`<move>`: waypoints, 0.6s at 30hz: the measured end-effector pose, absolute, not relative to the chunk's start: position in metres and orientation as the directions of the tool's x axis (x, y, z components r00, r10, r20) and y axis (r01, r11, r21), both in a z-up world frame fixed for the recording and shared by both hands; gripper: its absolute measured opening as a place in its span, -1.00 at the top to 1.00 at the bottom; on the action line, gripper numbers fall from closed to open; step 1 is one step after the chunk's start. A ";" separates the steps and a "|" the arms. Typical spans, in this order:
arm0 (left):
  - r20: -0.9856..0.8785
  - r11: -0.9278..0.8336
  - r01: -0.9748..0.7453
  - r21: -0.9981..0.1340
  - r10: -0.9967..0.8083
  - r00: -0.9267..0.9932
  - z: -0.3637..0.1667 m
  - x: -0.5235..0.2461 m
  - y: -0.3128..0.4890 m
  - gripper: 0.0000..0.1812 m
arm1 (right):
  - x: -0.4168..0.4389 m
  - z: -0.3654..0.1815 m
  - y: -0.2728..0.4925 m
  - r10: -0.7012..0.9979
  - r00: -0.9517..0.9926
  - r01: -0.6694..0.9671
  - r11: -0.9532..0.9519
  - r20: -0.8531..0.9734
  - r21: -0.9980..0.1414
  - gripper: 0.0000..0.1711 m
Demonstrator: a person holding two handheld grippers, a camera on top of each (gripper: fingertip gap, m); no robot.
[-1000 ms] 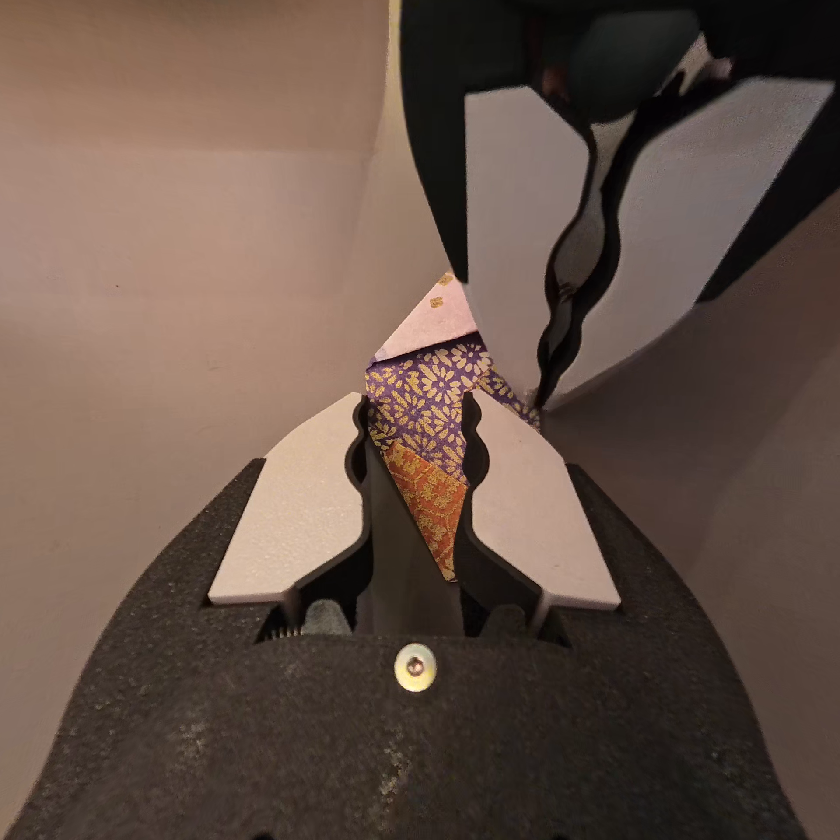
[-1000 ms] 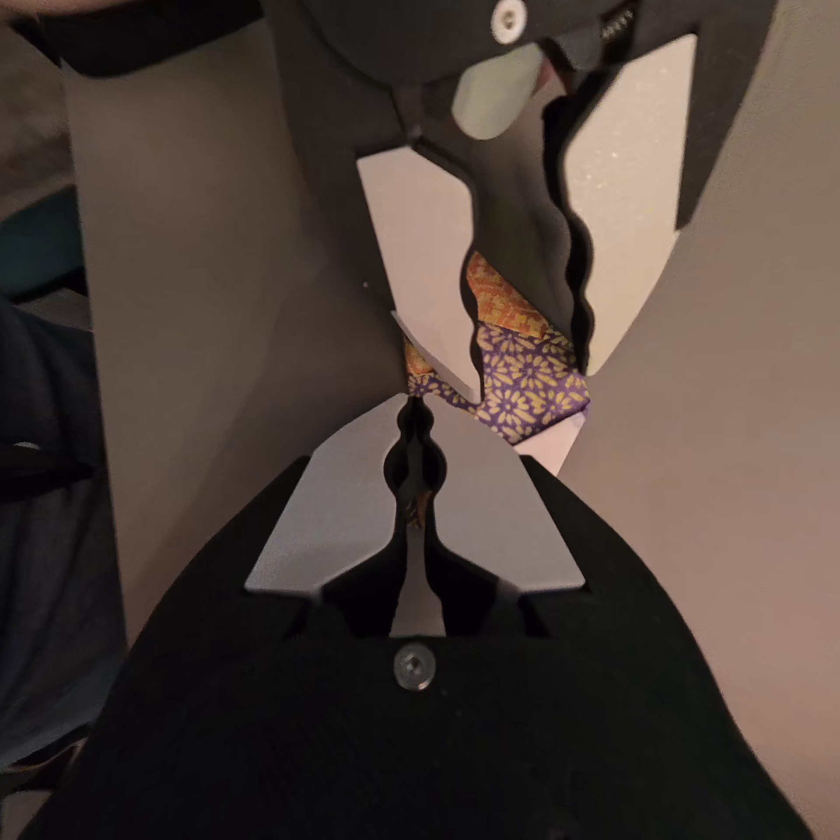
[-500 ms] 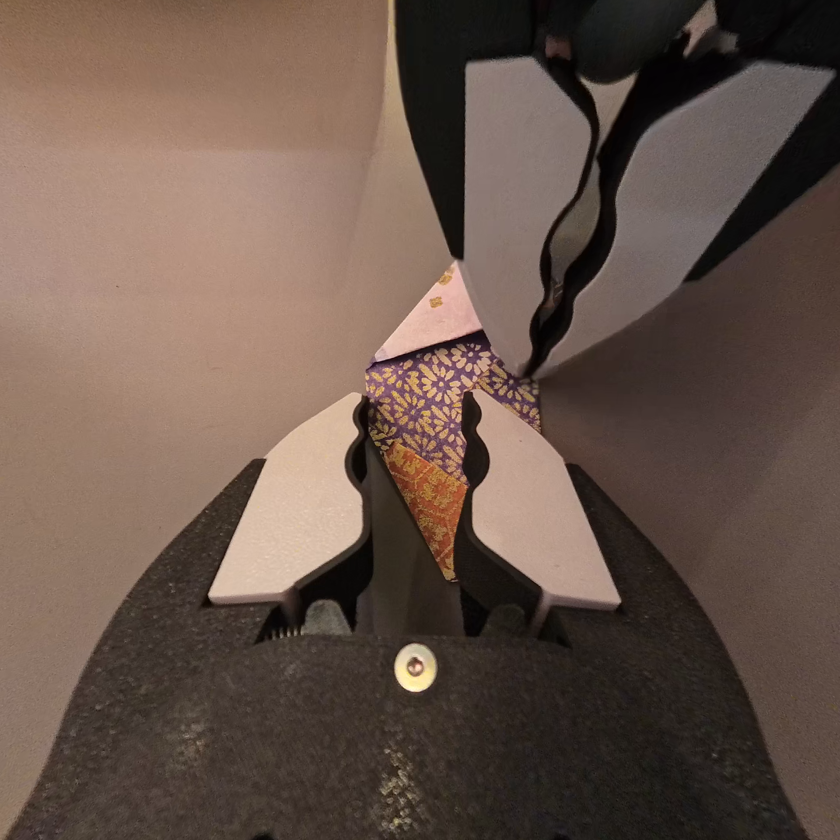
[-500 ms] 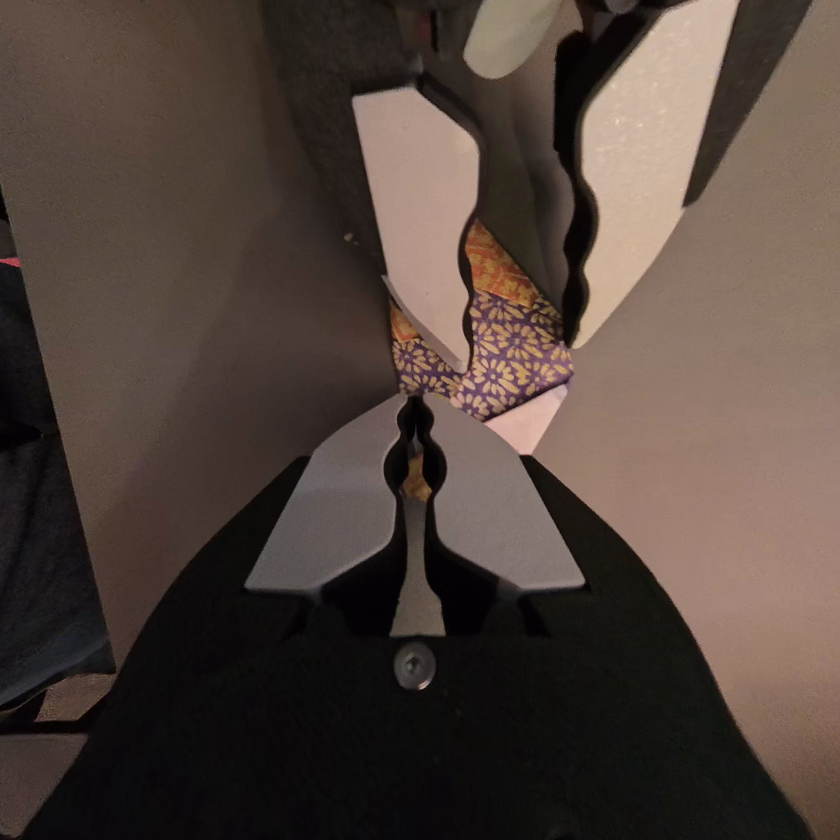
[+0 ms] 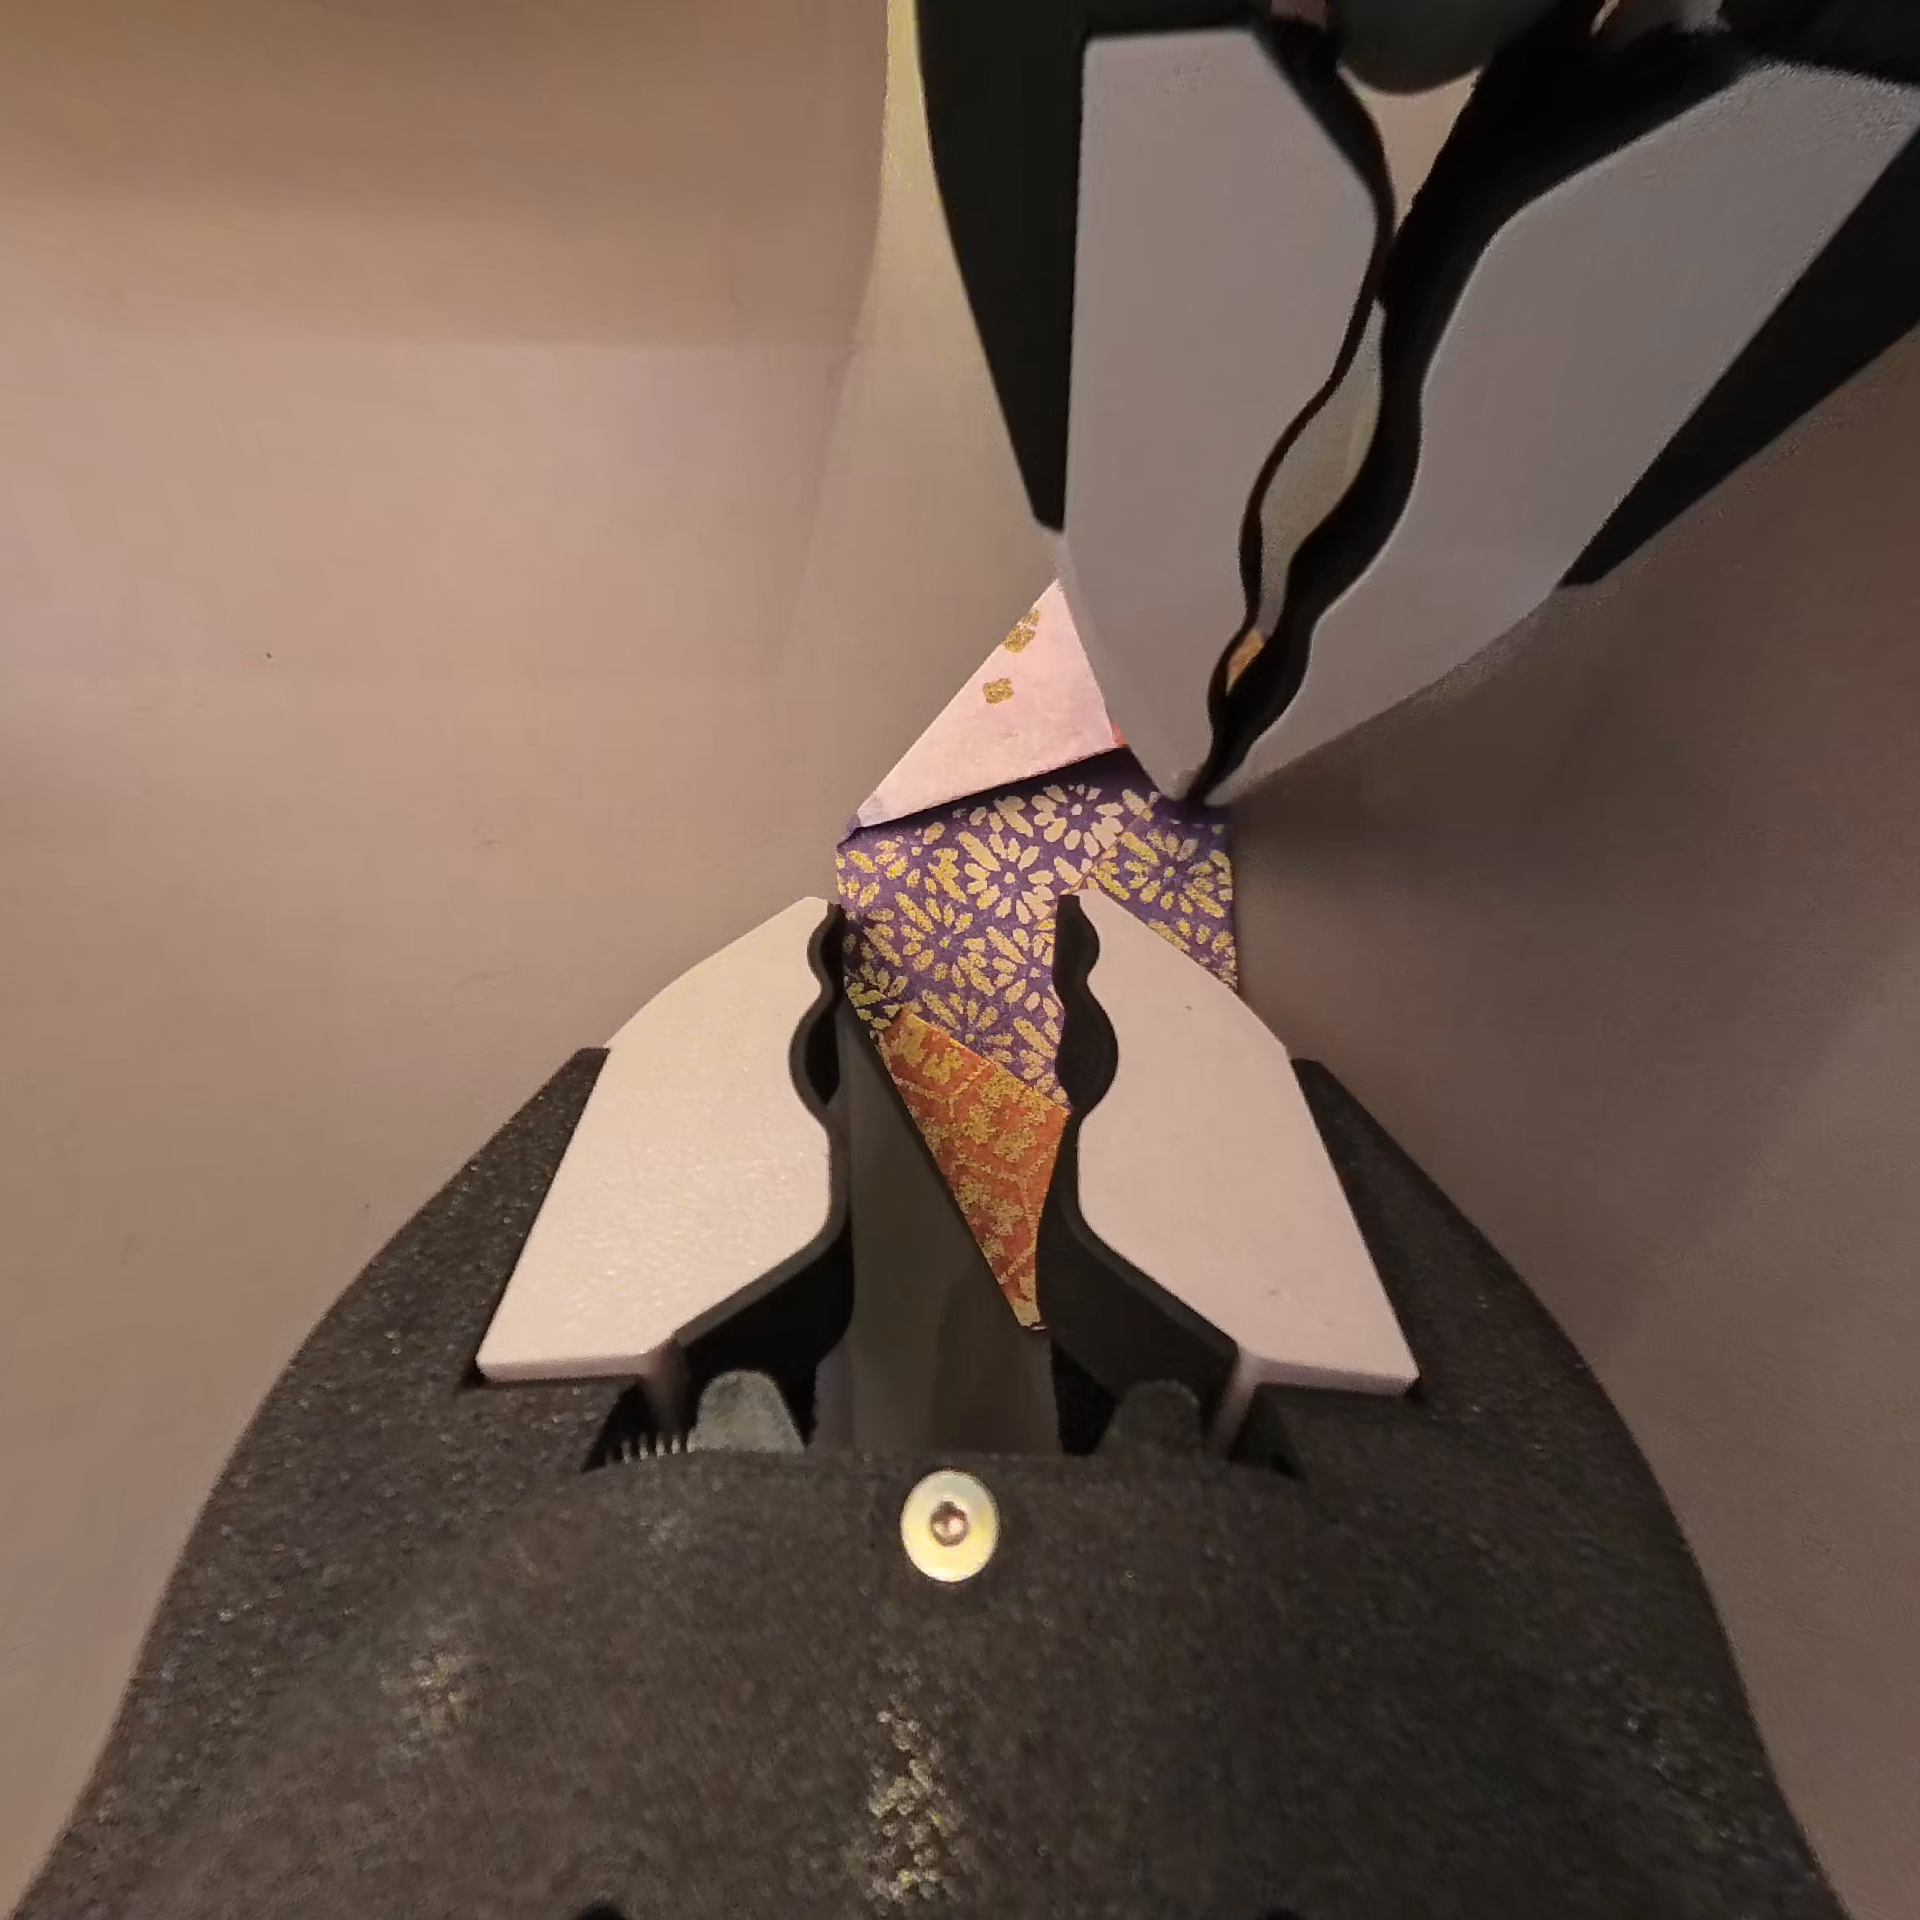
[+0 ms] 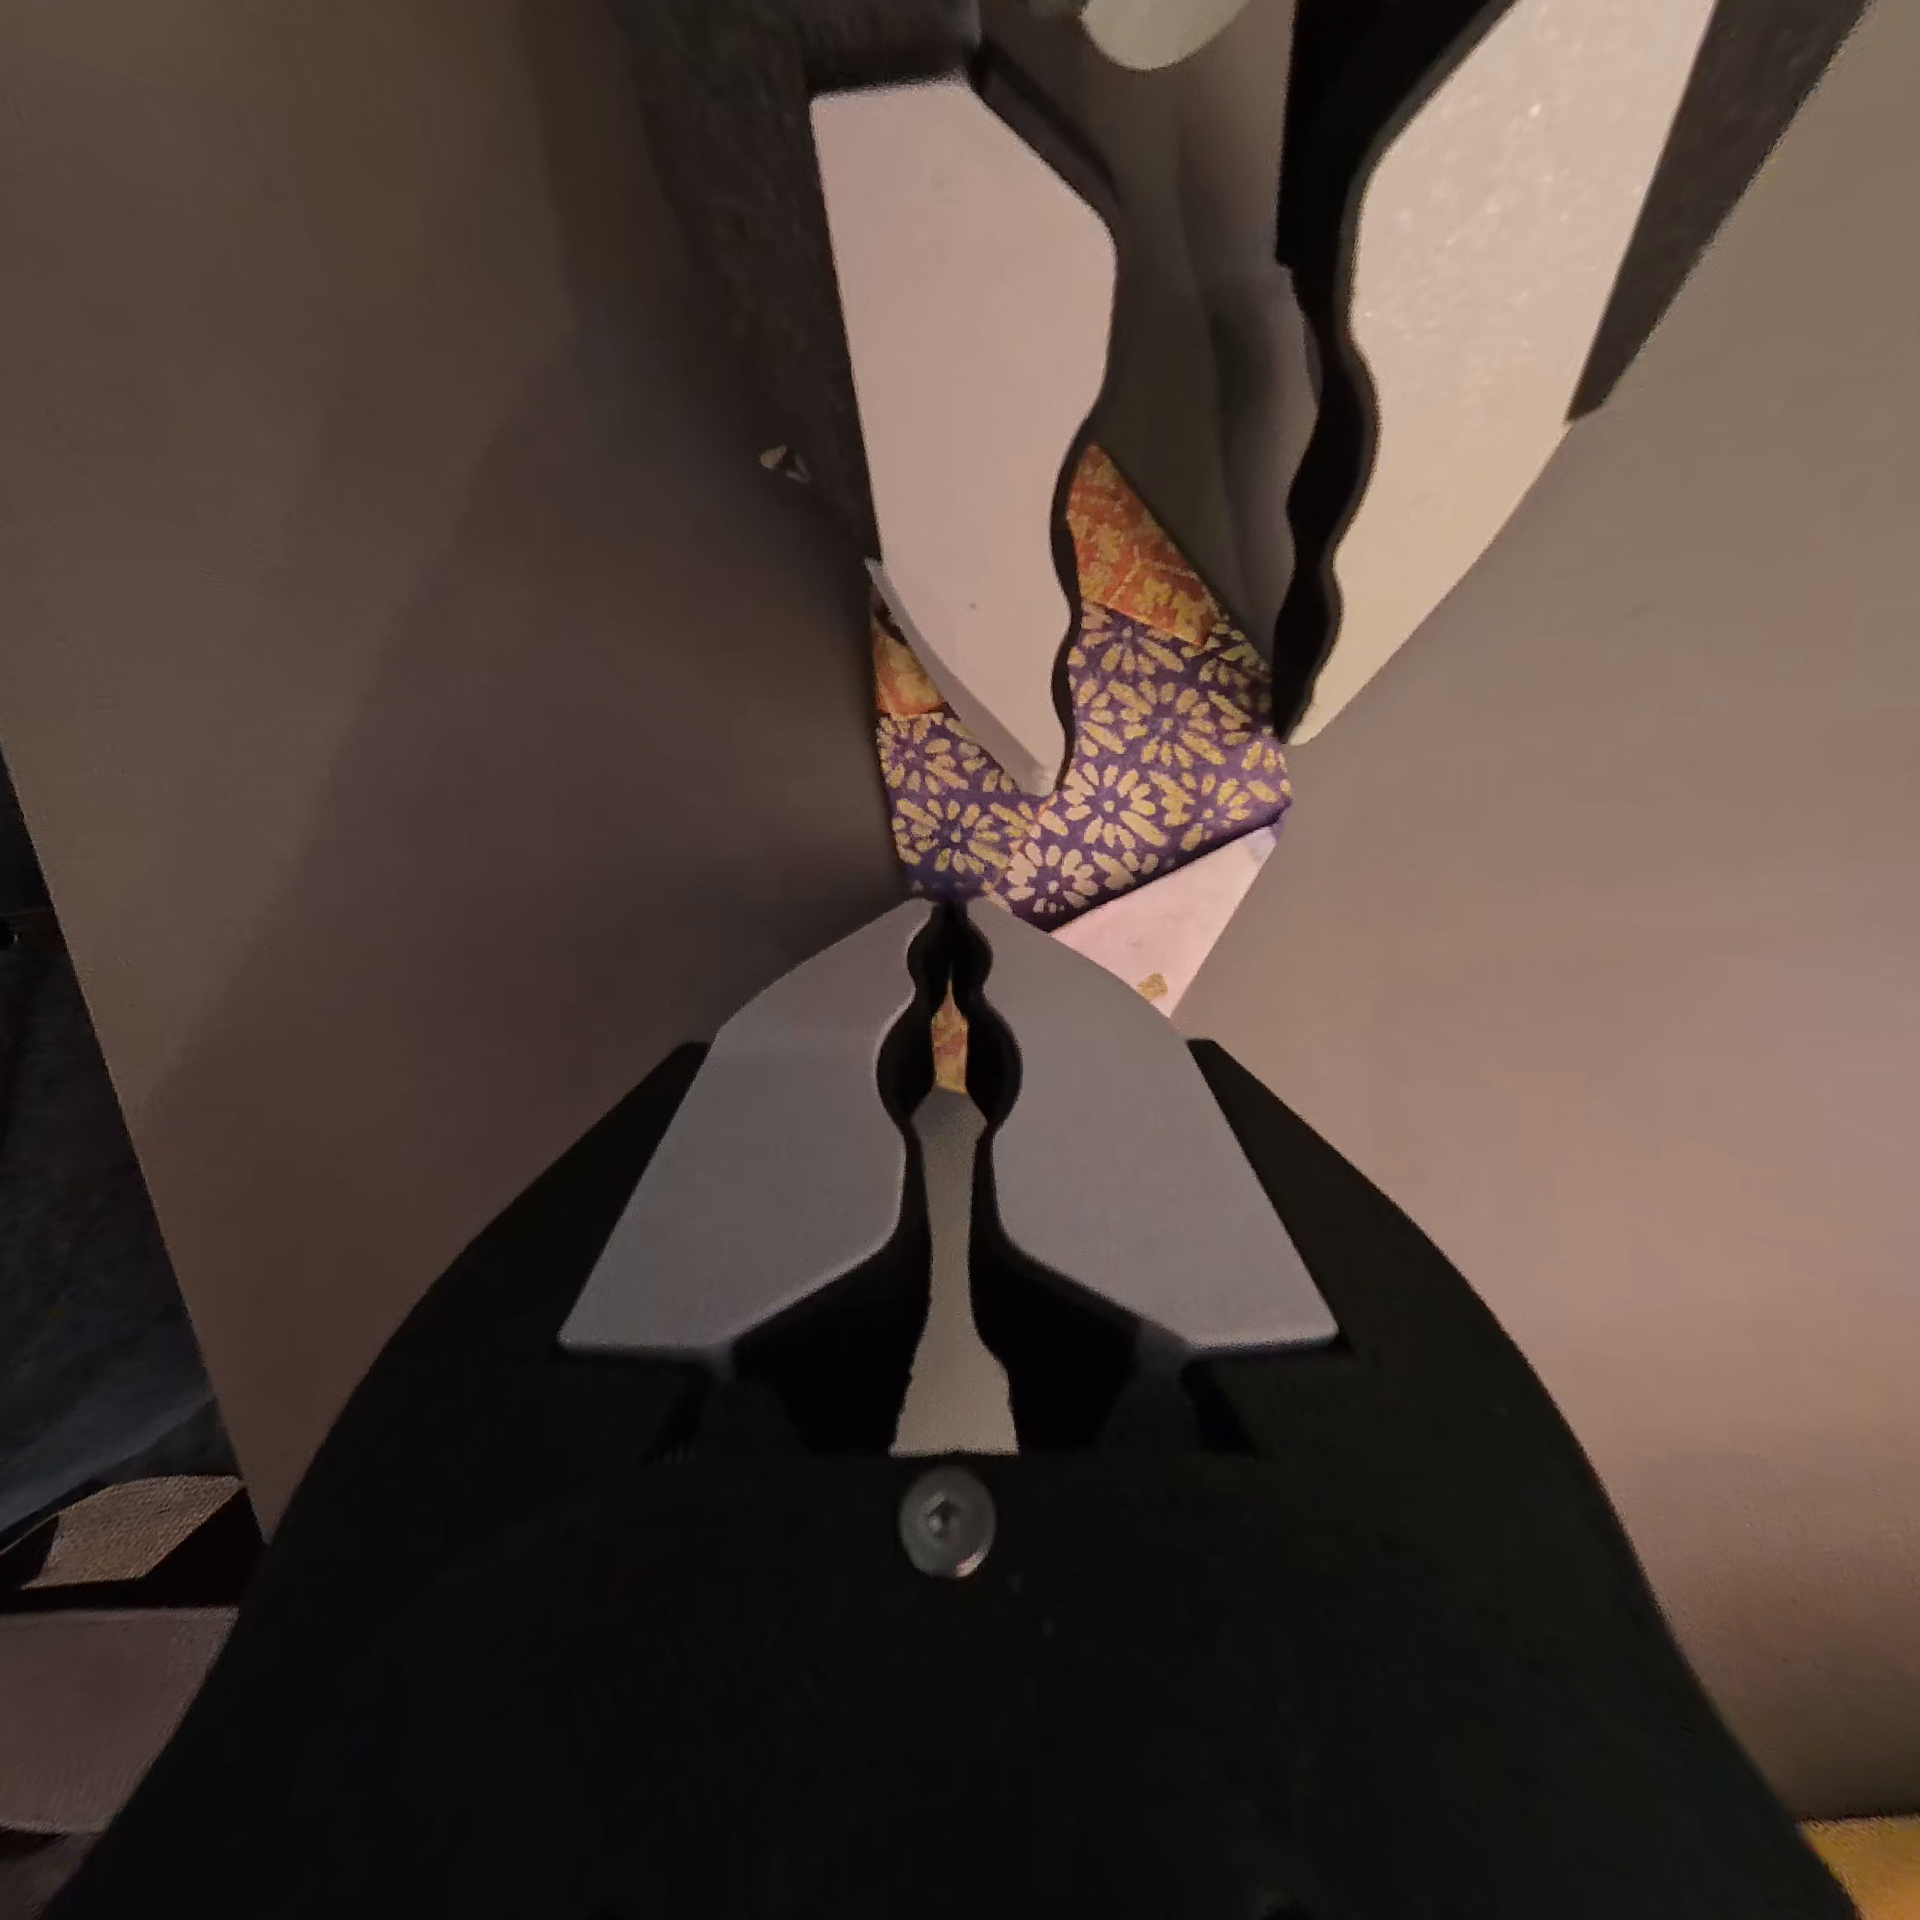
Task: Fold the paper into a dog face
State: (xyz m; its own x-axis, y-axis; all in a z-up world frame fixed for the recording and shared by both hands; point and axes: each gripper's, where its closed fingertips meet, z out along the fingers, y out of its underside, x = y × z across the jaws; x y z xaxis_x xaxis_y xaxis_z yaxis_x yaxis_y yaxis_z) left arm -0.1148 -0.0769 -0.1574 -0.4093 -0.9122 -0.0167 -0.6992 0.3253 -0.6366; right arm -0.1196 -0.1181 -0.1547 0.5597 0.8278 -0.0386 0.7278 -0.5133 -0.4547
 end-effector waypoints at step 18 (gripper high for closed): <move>-0.017 0.325 -0.698 -0.638 -0.912 -0.410 -0.157 -0.115 -0.077 0.57 | -0.118 -0.144 -0.126 0.803 0.570 0.640 -0.566 -0.173 -0.519 0.98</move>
State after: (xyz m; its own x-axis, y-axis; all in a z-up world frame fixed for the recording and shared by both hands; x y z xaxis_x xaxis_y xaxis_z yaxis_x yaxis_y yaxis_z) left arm -0.1149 -0.0775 -0.1570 -0.4098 -0.9120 -0.0166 -0.6980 0.3252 -0.6379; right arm -0.1182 -0.1256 -0.1440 0.5702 0.8031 -0.1728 0.6403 -0.5663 -0.5190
